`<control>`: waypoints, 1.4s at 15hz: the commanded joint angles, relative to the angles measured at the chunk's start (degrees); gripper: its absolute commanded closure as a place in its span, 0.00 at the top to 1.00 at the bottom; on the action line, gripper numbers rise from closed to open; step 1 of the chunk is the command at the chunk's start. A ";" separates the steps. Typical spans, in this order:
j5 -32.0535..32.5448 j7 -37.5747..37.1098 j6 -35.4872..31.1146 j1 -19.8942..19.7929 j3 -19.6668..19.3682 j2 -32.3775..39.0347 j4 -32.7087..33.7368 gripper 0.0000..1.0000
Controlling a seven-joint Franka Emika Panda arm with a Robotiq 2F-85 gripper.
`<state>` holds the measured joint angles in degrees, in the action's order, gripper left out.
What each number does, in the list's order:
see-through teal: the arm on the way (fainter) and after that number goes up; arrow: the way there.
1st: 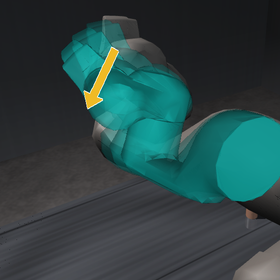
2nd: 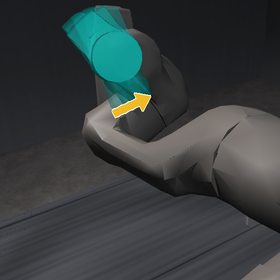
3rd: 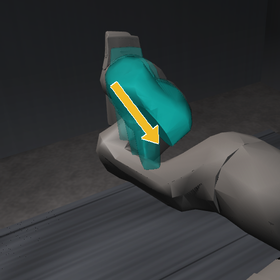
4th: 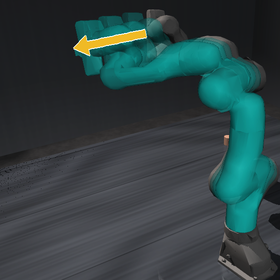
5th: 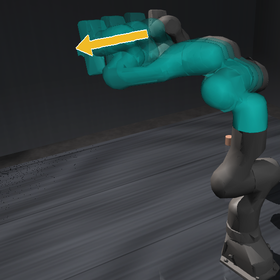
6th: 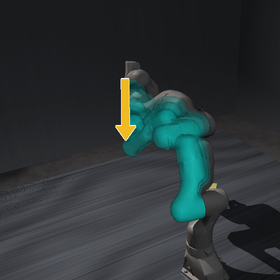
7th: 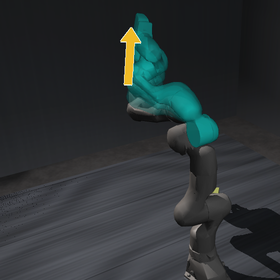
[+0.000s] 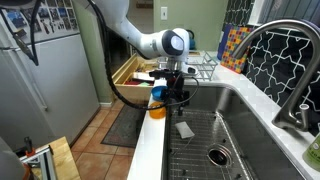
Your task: Turn the orange bowl upside down on the kitchen counter
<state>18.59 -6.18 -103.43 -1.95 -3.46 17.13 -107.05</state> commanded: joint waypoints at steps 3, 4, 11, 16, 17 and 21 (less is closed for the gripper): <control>1.70 -6.64 -5.90 0.36 -1.43 -1.49 -3.78 1.00; 2.22 -7.27 -6.50 0.43 -1.60 -1.82 -4.12 1.00; 1.67 -3.41 -5.82 -0.60 -2.27 -5.96 -4.85 1.00; 0.41 1.16 -6.69 -1.45 -2.12 -11.31 -5.72 1.00; -3.17 0.78 -6.08 -1.65 -1.83 -12.44 -5.52 1.00; -14.04 -4.63 -5.31 -0.95 -1.10 -17.11 -6.41 1.00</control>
<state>10.27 -7.25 -107.92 -2.87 -5.51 4.86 -109.99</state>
